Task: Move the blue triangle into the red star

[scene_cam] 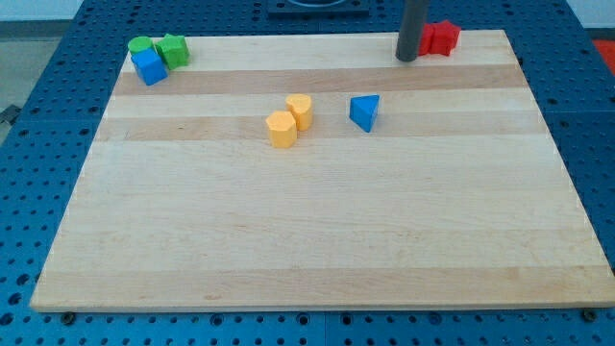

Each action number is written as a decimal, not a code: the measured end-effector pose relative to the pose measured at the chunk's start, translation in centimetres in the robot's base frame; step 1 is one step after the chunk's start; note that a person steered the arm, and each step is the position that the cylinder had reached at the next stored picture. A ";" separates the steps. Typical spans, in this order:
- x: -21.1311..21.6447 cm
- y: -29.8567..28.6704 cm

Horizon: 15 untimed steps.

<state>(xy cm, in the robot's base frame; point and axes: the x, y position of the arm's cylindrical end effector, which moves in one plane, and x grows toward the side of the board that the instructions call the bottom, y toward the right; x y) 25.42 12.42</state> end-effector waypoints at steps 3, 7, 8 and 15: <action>10.5 4.3; 13.5 -10.9; 10.8 -6.7; 3.6 10.6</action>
<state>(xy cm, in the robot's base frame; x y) 28.99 22.98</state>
